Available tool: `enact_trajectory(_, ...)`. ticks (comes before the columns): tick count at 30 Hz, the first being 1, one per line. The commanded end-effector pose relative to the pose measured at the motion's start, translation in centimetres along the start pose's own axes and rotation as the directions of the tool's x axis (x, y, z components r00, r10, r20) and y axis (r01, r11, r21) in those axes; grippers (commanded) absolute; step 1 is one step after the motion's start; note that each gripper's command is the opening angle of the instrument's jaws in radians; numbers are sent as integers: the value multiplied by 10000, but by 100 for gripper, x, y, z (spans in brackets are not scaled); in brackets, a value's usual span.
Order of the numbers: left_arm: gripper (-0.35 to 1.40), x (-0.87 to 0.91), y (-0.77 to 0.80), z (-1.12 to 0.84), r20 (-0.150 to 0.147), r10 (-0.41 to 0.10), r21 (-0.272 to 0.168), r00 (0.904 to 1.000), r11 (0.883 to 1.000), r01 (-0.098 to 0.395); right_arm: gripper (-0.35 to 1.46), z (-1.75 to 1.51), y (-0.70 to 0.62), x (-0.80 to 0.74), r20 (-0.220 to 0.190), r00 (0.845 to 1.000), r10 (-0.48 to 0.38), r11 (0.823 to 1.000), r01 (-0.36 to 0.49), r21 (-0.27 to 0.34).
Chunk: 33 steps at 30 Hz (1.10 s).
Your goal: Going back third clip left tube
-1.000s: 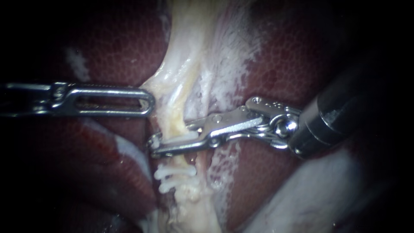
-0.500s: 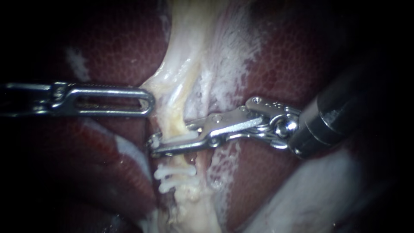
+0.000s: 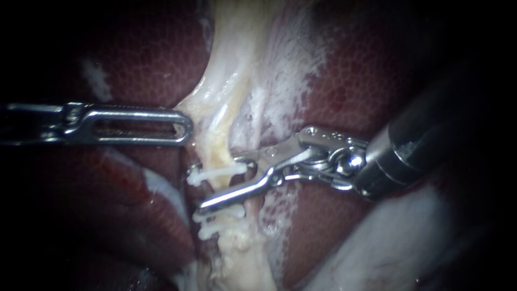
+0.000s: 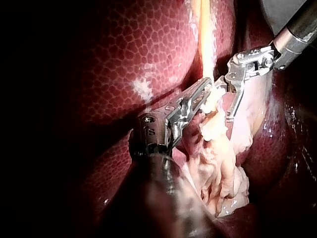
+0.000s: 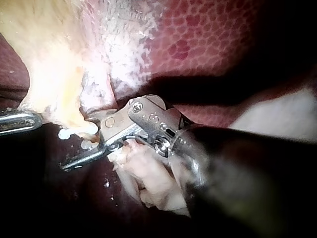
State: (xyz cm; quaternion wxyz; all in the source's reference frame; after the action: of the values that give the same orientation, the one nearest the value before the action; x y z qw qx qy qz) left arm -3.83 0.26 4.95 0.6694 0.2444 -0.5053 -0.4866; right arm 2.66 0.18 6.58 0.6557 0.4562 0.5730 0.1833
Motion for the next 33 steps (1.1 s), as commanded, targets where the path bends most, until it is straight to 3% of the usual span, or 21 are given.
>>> enact_trajectory(1,-35,0,0,0,1,3,3,10000,10000,-3,60,-1,0,0,11,9999,-133,9999,133,-11)
enact_trajectory(7,-35,0,0,0,1,3,3,10000,10000,-3,60,-2,2,0,125,9889,-1480,9890,1481,-1)
enact_trajectory(19,-35,0,-1,1,3,3,-1,10000,10000,-3,60,6,17,-15,241,9722,-2329,9725,2331,-38)
enact_trajectory(28,-35,0,-1,1,4,3,-2,10000,10000,-3,60,9,23,-18,347,9411,-3363,9416,3367,-63)
enact_trajectory(33,-35,0,-2,1,5,3,-4,10000,10000,-3,60,13,22,-18,347,9410,-3366,9416,3368,-8)
